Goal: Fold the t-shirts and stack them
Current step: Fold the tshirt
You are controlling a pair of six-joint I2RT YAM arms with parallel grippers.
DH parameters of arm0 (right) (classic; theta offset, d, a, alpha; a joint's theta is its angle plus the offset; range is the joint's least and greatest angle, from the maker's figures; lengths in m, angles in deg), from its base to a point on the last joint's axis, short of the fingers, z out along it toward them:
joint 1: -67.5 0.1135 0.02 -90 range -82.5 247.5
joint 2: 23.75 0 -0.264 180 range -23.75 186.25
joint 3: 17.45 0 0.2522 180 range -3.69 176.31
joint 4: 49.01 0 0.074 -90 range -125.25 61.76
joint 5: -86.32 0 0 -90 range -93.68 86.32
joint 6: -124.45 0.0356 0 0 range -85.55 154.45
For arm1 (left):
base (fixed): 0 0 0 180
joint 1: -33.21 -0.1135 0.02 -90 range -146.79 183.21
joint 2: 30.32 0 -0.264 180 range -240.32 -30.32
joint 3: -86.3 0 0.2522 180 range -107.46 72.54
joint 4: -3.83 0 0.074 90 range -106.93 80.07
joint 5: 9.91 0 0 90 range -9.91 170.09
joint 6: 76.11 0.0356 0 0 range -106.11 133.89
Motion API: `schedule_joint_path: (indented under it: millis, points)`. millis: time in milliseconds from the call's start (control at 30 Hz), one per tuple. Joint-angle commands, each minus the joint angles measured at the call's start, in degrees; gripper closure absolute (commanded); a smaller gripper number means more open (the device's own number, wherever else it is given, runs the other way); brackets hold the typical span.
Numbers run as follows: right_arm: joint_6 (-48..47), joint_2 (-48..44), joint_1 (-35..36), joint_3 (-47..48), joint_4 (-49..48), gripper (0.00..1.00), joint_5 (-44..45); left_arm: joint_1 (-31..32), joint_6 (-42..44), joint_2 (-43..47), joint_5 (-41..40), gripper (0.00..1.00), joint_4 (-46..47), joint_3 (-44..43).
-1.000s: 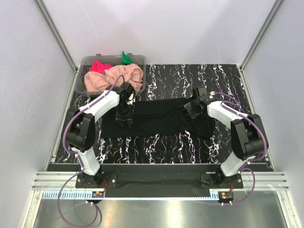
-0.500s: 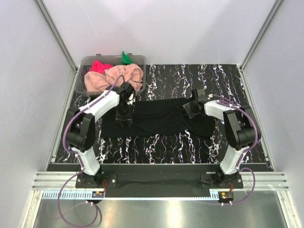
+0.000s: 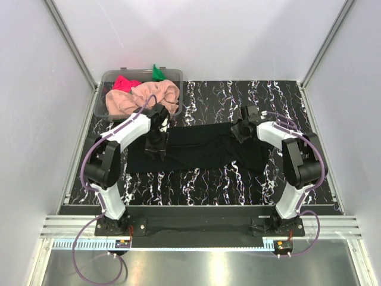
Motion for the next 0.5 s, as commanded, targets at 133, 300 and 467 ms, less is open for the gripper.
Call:
schedule_joint_path:
  millis: [133,300,467]
  points:
    - [-4.57,-2.61,-0.48,6.20,3.45,1.00,2.13,0.18,0.82,-0.10,1.12,0.55,0.22,-1.41]
    - [-6.69,-1.12,-0.48,10.24,7.31,0.98,1.78,0.18,0.82,-0.19,1.30,0.55,0.23,-1.58]
    - [-9.06,-0.85,-0.56,13.86,10.05,0.93,3.26,0.18,0.91,-0.54,1.74,0.55,0.31,-1.76]
